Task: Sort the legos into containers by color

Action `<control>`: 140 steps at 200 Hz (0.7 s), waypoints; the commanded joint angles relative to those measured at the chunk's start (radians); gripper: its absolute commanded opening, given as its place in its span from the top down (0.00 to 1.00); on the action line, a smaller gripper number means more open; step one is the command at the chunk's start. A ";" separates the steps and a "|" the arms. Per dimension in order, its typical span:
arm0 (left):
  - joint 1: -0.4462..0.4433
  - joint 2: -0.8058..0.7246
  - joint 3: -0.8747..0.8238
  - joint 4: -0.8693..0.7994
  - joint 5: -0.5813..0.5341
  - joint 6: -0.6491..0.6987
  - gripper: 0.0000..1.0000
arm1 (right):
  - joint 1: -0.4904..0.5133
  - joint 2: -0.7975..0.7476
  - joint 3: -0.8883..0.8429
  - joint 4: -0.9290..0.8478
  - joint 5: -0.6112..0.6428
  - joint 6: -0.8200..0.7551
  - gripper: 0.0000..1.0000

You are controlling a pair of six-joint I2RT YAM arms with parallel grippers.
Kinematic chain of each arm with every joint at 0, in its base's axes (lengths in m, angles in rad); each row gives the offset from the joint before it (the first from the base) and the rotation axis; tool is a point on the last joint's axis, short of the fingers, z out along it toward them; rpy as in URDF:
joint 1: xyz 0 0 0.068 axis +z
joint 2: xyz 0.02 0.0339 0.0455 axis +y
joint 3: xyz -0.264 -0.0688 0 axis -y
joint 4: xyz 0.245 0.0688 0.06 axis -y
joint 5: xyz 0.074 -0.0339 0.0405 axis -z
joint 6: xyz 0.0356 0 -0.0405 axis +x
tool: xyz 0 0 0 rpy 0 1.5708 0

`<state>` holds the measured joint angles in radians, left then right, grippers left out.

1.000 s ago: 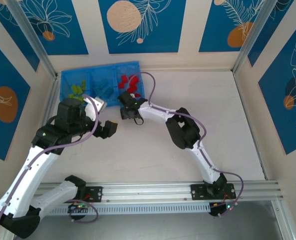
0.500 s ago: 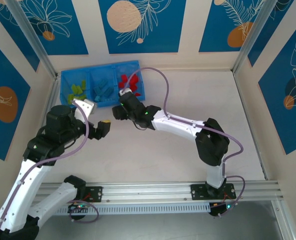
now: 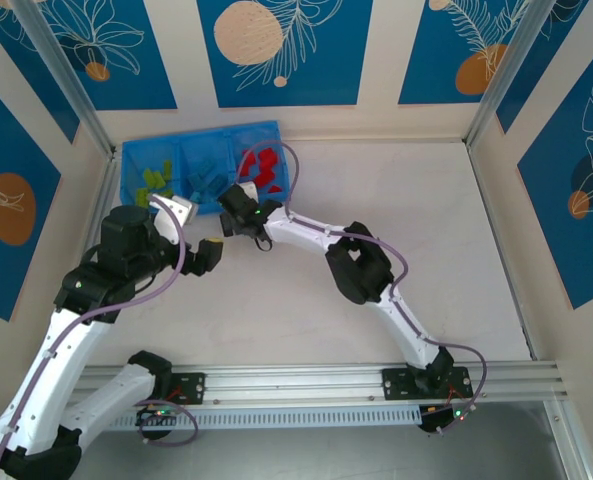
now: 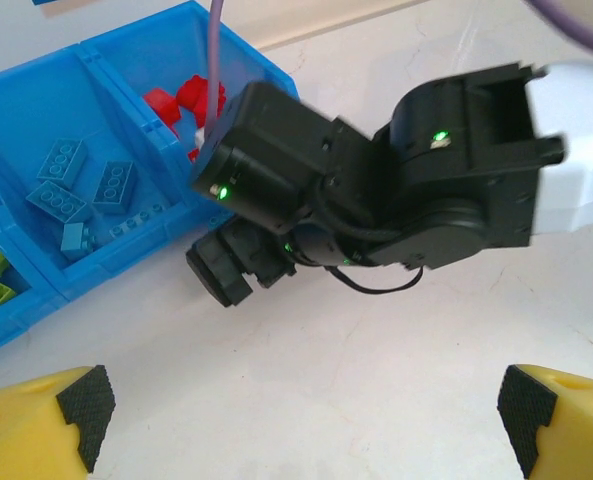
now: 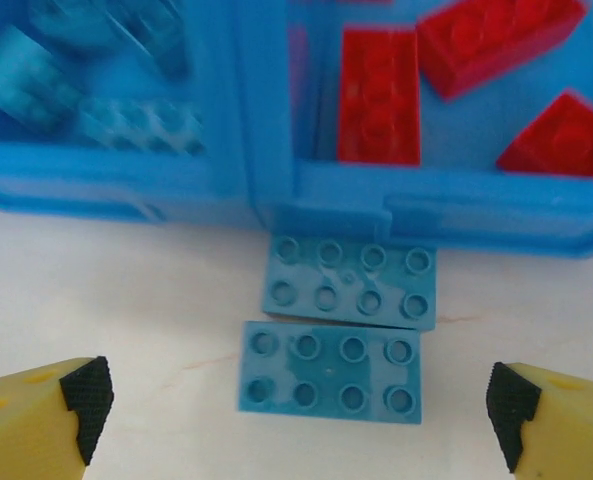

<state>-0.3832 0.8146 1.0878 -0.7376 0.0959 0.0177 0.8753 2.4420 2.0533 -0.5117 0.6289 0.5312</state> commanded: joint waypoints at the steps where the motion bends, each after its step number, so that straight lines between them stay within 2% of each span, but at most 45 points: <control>1: 0.016 -0.003 -0.003 0.017 0.012 -0.002 0.00 | -0.011 0.020 0.063 -0.075 0.003 0.018 0.01; 37: 0.028 0.003 -0.003 0.018 0.025 -0.002 0.00 | -0.037 0.062 0.066 -0.028 -0.123 -0.003 0.08; 67: 0.037 0.007 -0.003 0.019 0.033 -0.002 0.00 | -0.041 0.120 0.131 -0.057 -0.164 -0.007 0.16; 95: 0.041 0.009 -0.003 0.017 0.033 -0.002 0.00 | -0.042 0.147 0.168 -0.092 -0.168 0.004 0.23; 111: 0.044 0.006 -0.005 0.020 0.034 -0.004 0.00 | -0.040 0.142 0.166 -0.109 -0.148 0.006 0.32; 123: 0.046 0.006 -0.005 0.020 0.038 -0.003 0.00 | -0.033 0.120 0.151 -0.116 -0.123 0.003 0.37; 140: 0.048 0.008 -0.005 0.020 0.039 -0.004 0.00 | -0.023 0.052 0.088 -0.093 -0.109 -0.002 0.39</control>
<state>-0.3531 0.8268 1.0870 -0.7376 0.1078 0.0177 0.8360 2.5526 2.2005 -0.5766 0.5095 0.5274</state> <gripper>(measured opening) 0.998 0.639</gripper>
